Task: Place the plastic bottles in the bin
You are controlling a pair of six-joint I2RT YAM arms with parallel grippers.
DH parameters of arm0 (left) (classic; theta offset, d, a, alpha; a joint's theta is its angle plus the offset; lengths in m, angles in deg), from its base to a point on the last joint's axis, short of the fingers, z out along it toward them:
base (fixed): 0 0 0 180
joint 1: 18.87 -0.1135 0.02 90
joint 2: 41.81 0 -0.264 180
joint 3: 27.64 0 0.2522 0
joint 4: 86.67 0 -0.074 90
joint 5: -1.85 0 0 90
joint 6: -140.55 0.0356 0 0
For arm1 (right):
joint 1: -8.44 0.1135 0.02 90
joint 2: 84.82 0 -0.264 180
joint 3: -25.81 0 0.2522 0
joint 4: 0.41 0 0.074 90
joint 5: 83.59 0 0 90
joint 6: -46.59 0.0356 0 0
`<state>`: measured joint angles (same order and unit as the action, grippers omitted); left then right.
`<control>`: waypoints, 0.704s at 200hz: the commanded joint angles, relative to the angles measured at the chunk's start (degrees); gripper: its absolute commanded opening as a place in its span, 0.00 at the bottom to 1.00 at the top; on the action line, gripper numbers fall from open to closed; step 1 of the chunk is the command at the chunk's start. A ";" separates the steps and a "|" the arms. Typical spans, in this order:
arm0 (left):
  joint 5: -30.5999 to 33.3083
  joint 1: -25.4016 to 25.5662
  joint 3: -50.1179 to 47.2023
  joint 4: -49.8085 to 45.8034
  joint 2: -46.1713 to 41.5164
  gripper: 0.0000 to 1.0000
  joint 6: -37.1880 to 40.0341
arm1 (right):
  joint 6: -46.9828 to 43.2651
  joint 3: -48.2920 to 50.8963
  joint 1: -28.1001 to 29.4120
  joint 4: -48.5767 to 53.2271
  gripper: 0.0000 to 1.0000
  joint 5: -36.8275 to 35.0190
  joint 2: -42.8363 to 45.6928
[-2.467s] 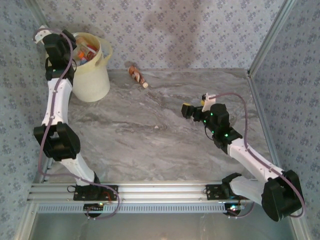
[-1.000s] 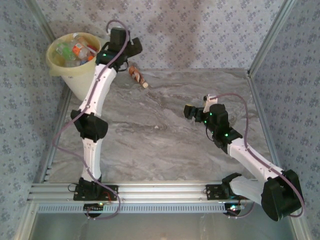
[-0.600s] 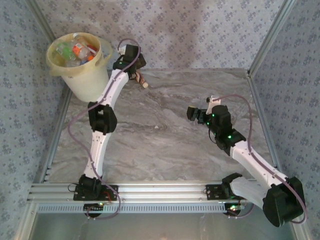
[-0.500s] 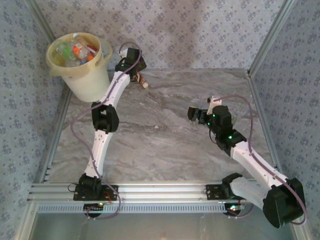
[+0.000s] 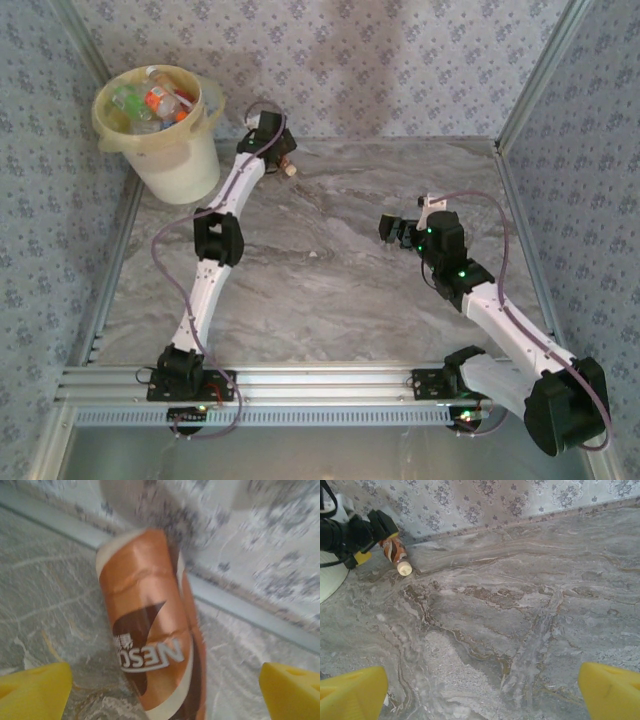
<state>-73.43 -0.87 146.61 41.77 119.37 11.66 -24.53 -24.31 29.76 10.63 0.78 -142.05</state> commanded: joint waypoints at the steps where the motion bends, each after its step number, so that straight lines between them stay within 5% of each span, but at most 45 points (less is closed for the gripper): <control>1: -2.76 0.19 1.82 -6.14 1.47 0.95 -0.86 | 0.01 0.15 -0.57 0.53 1.00 -0.75 -0.51; 60: -2.06 0.75 0.49 -16.36 0.50 0.88 3.76 | -0.08 -0.50 -0.68 0.21 1.00 0.14 -2.23; 141: -10.78 0.18 -1.58 -13.13 -0.21 0.60 9.71 | 0.22 -0.86 -0.69 0.61 1.00 0.14 -1.85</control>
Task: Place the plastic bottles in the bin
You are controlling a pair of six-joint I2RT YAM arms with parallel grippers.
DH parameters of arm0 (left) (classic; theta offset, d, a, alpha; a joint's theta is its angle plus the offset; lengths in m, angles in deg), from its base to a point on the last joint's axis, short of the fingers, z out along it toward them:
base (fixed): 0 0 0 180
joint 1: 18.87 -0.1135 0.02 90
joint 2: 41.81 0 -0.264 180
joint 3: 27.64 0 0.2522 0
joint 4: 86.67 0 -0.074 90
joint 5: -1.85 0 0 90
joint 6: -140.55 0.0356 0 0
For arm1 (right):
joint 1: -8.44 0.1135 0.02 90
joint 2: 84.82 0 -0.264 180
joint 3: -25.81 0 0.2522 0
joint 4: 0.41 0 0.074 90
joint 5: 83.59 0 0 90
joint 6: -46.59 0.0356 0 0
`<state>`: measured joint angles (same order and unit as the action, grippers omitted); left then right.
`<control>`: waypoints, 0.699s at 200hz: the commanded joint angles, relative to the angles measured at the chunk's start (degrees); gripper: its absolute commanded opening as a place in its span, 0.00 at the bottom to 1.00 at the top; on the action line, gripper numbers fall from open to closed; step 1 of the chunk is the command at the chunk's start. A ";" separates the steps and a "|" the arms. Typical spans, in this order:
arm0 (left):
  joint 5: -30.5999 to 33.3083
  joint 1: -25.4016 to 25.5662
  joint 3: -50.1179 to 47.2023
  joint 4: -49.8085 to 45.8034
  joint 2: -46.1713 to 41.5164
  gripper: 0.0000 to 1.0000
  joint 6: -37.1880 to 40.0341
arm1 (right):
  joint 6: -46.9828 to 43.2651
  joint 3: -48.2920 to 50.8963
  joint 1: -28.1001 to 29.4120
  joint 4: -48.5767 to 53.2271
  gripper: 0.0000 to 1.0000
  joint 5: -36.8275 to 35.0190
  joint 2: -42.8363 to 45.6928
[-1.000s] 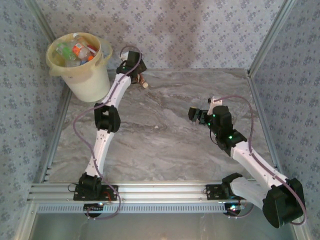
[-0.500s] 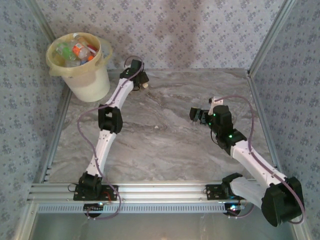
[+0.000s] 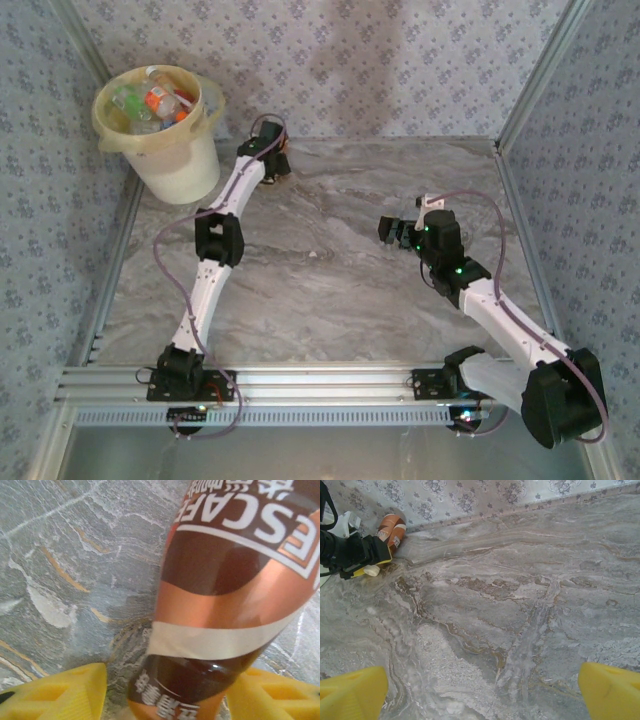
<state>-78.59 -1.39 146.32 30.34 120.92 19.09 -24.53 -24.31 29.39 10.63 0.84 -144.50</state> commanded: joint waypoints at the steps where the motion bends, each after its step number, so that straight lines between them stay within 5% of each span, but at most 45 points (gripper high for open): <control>1: -5.66 0.71 -1.29 -1.81 -1.79 0.60 2.37 | 0.25 -0.84 -0.31 0.66 1.00 0.10 0.61; 44: -5.23 1.24 -8.91 -3.48 -9.45 0.49 7.69 | 0.27 -0.86 -0.37 0.70 1.00 -0.08 1.89; 96: -6.08 1.38 -45.16 16.41 -33.34 0.45 8.51 | 0.33 -0.82 -0.37 0.82 1.00 -0.57 3.40; 140: -6.77 0.94 -50.63 18.00 -36.18 0.77 8.10 | 0.42 -0.71 -0.37 0.61 1.00 -0.16 4.00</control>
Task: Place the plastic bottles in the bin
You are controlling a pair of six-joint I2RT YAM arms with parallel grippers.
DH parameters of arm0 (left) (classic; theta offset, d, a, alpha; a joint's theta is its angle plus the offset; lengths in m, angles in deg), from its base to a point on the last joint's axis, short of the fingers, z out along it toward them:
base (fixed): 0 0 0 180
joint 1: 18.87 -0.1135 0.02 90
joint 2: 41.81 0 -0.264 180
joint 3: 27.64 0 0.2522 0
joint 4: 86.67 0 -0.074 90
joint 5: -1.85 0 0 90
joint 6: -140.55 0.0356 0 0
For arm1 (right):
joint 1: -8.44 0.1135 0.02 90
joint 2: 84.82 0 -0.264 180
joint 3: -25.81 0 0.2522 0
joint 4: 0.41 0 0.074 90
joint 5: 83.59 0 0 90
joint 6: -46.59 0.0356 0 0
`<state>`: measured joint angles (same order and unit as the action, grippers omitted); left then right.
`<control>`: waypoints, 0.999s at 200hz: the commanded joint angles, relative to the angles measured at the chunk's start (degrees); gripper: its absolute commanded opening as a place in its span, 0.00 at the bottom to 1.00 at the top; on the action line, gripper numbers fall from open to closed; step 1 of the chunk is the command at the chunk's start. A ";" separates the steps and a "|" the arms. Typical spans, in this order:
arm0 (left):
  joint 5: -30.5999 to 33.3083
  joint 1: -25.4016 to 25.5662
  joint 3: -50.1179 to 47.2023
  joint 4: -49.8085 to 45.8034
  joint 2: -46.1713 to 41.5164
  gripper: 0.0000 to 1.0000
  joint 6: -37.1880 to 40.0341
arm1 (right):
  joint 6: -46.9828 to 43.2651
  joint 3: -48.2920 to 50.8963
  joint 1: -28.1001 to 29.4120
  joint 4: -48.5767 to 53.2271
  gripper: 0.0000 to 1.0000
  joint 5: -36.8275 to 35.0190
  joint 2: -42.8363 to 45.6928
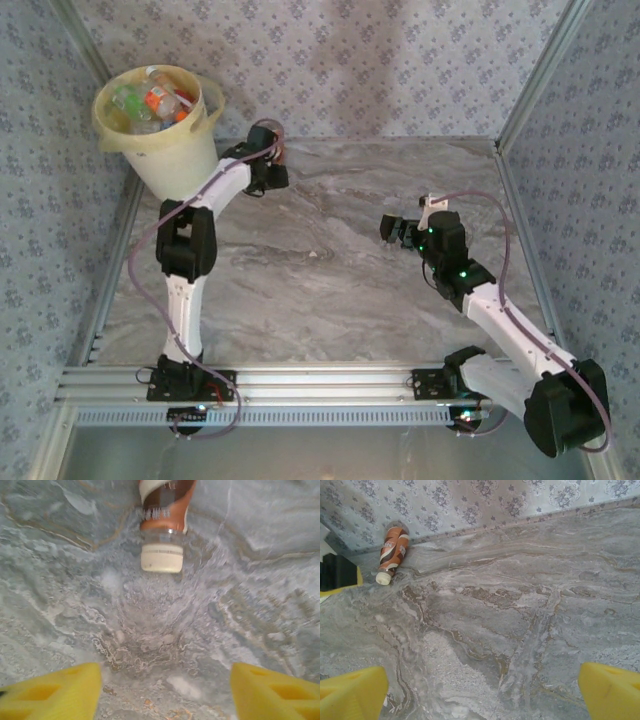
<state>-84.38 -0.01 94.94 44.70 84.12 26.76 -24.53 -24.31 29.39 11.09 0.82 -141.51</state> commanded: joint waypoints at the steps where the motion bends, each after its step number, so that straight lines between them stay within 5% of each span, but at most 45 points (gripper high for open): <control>1: -1.01 -0.46 1.12 3.43 0.85 0.77 0.47 | 0.44 -0.72 -0.38 0.11 1.00 -0.18 0.98; 89: 2.96 -1.12 42.80 -15.23 27.82 0.72 0.32 | 0.75 -0.82 -0.29 1.94 1.00 -0.64 2.54; 135: 1.71 -2.04 43.59 -14.58 30.63 0.73 -0.99 | 0.64 -0.47 -0.38 2.62 1.00 -0.57 2.98; 200: -3.53 -3.01 46.72 -13.93 34.71 0.59 -1.50 | 0.37 -0.49 -0.42 2.71 1.00 -1.28 2.80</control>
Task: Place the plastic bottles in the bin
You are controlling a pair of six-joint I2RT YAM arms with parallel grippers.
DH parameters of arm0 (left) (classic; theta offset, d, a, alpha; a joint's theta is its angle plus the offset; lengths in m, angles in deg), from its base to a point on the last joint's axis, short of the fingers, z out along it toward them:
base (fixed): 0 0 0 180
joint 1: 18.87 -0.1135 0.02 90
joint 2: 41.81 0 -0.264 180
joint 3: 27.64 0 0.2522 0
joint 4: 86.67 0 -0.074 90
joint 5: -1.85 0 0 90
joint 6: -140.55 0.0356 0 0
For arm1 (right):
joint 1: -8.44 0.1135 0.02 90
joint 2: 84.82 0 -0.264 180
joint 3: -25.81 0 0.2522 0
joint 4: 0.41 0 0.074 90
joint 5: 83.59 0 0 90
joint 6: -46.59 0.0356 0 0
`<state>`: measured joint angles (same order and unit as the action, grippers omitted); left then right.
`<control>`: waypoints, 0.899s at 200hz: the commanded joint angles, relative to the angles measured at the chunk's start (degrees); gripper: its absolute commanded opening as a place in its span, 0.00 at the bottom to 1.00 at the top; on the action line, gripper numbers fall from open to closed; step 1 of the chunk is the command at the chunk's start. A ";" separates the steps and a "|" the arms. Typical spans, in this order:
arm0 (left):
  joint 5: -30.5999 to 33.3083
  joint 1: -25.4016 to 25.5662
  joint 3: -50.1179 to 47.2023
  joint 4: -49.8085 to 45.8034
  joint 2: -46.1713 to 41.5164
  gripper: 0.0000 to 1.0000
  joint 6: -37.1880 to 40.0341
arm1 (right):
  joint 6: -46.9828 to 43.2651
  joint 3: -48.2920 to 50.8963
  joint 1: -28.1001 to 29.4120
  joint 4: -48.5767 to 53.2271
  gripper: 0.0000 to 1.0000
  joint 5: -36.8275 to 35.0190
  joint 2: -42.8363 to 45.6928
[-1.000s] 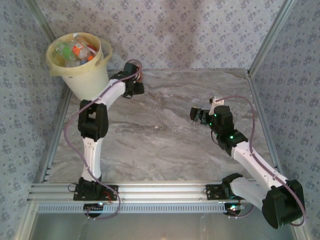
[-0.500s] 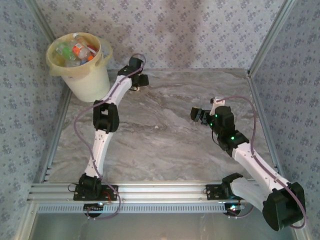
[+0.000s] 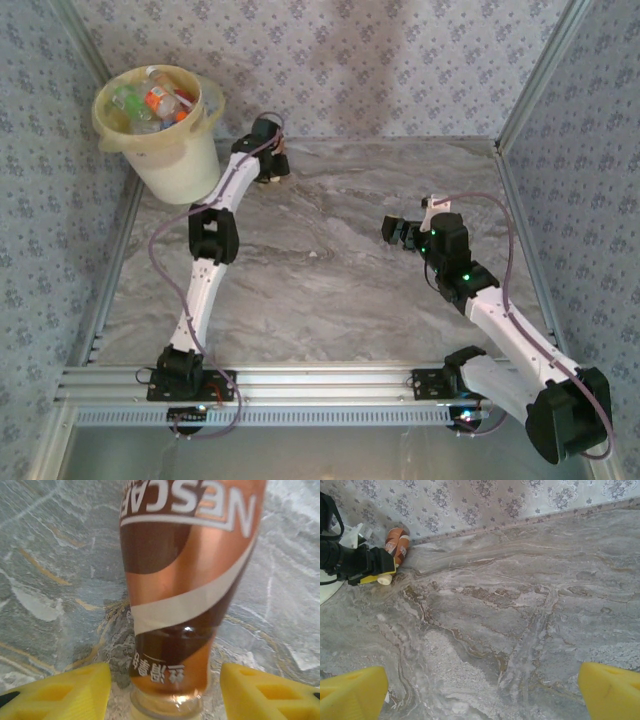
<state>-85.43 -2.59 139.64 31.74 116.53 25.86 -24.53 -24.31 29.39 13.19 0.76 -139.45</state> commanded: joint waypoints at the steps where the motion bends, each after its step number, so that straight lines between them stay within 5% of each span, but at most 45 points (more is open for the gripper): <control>1: -2.56 -0.44 2.04 -1.00 2.31 0.59 -0.61 | 0.33 -0.48 -0.44 0.65 1.00 -1.21 0.75; 68: -2.27 -0.45 2.23 -1.89 2.12 0.38 0.51 | 0.46 -1.05 -0.43 -0.42 1.00 -1.18 -1.29; 111: -2.41 0.05 -1.11 -4.53 -5.26 0.32 2.12 | 0.46 -1.19 -0.47 -1.04 1.00 -1.13 -1.45; 180: -1.75 2.01 -42.67 15.80 -40.82 0.30 1.49 | 0.54 -1.07 -0.45 -3.99 1.00 -0.02 -1.98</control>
<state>-86.89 -1.06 104.75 38.38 88.79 27.83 -24.53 -24.31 29.28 11.66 0.62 -140.94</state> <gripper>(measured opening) 0.357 0.999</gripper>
